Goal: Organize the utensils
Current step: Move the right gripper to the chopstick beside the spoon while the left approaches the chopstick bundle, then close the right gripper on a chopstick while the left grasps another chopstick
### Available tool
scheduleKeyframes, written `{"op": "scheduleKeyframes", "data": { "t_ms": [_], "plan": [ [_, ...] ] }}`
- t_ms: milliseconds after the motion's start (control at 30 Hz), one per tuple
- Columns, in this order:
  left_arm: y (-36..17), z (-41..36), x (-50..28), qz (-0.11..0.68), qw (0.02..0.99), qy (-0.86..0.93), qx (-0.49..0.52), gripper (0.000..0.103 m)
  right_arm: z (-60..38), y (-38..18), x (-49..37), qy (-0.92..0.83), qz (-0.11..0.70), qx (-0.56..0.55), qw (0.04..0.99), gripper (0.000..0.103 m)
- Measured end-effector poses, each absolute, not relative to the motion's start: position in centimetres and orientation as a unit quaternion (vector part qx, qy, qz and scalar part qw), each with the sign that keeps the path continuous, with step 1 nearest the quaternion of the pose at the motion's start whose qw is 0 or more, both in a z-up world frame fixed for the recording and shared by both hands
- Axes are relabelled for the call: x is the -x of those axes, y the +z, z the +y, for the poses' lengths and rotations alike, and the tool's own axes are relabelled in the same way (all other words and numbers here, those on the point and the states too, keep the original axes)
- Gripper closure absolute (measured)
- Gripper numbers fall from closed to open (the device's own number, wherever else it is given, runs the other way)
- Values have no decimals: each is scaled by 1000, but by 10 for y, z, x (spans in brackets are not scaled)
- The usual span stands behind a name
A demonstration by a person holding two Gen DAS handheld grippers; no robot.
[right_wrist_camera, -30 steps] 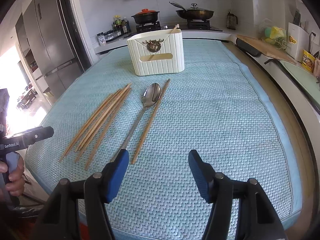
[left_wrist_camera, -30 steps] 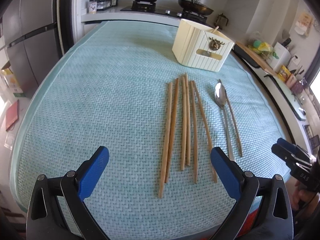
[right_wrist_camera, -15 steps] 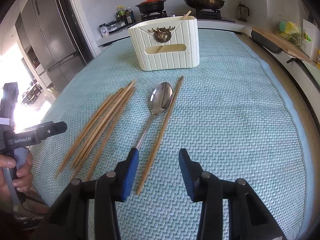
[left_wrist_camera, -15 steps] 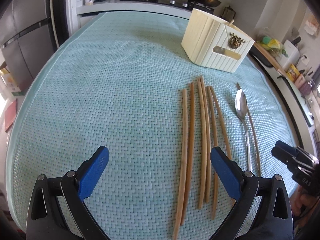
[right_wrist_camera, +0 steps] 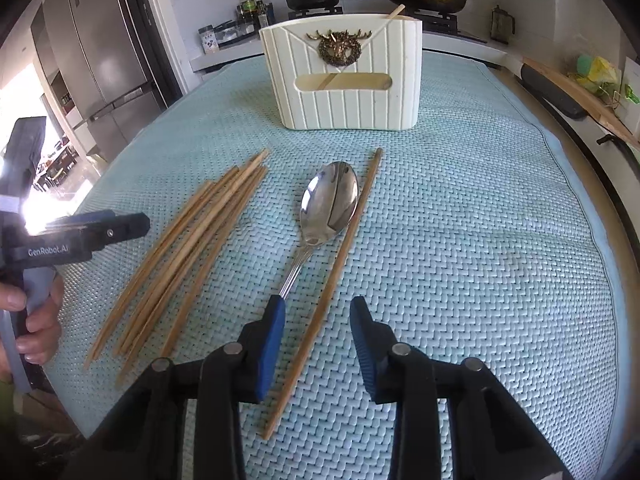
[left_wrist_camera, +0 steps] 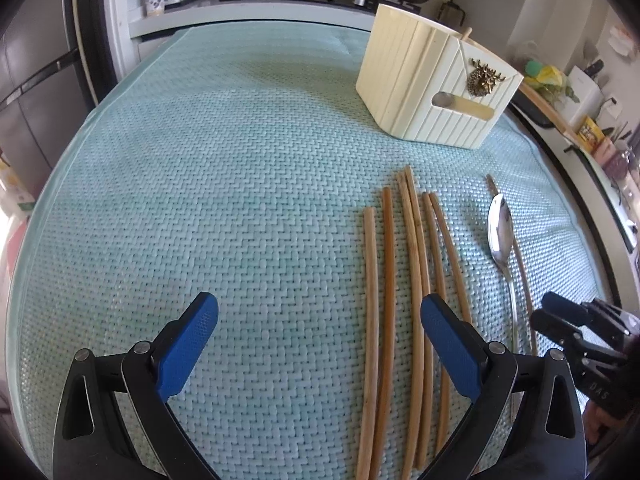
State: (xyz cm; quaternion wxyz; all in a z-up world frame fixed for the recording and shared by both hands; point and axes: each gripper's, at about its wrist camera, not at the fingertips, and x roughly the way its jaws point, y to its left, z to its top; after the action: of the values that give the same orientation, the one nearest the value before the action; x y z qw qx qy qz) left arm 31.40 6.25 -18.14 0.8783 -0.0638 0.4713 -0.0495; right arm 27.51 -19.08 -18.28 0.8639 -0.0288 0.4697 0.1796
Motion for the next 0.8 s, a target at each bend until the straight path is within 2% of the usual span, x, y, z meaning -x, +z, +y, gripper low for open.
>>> {"op": "scheduleKeyframes", "data": {
  "t_ms": [233,633,733,800],
  "plan": [
    [-193,56,-336,480,876,-38,29,2,-180,-191,-275,160,469,76,865,74],
    [-201,52,-361,491,870,-30,-16,3,-188,-193,-322,140,458,82,874,75],
    [-198,48,-363,494,868,-42,-24,11,-192,-194,-344,139,458,85,874,75],
    [-195,45,-365,497,866,-51,-29,22,-194,-195,-361,149,465,77,869,75]
  ]
}}
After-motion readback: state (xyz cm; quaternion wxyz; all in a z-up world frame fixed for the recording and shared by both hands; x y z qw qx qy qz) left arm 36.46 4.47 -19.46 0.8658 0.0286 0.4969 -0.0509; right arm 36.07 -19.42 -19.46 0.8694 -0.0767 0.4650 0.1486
